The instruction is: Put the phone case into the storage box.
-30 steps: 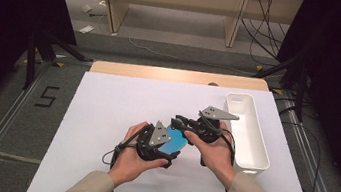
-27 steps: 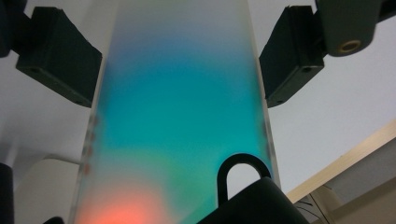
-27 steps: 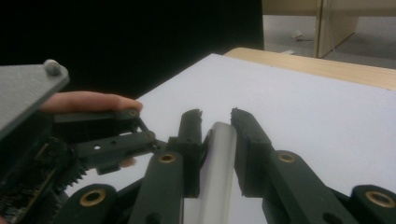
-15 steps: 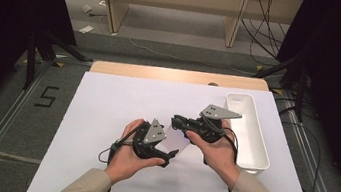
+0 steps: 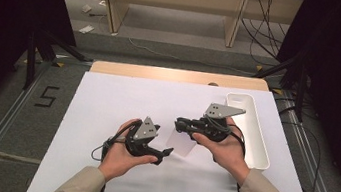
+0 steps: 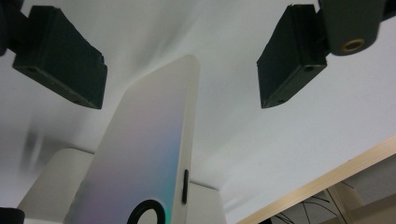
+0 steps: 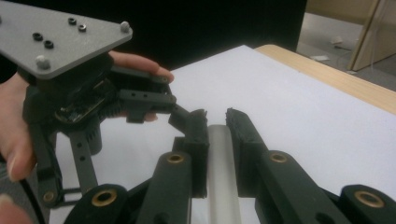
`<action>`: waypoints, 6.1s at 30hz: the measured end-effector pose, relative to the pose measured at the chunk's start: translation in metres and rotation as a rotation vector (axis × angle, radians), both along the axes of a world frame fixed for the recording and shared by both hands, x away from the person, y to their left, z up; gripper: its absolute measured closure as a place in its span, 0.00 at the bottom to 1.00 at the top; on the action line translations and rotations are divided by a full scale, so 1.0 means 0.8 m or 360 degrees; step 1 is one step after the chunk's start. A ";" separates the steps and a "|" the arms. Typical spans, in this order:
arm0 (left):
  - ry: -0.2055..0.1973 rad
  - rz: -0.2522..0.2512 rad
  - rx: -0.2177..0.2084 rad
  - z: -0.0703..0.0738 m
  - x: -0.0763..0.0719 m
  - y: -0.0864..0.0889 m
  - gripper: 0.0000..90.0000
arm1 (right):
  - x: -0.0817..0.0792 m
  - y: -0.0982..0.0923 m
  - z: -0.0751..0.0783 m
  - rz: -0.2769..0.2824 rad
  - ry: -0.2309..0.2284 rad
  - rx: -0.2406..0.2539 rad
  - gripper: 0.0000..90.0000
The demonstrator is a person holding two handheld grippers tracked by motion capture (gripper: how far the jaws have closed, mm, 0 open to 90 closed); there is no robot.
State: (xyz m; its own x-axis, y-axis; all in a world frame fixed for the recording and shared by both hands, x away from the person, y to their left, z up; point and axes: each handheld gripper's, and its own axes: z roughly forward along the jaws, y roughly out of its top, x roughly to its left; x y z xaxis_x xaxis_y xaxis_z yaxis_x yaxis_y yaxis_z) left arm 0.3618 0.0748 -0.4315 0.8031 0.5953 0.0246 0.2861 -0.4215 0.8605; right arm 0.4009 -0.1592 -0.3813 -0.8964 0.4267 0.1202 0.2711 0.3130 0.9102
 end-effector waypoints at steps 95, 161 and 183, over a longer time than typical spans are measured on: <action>0.0128 -0.0186 0.0081 -0.014 0.009 -0.003 0.89 | 0.004 -0.013 0.002 -0.0004 -0.0117 0.0121 0.21; 0.0195 0.0143 0.0039 -0.009 0.013 -0.044 0.89 | -0.007 0.007 -0.019 -0.0432 -0.0163 0.0242 0.09; 0.0175 0.0162 0.0029 -0.010 0.012 -0.046 0.89 | -0.008 0.008 -0.023 -0.0477 -0.0144 0.0263 0.19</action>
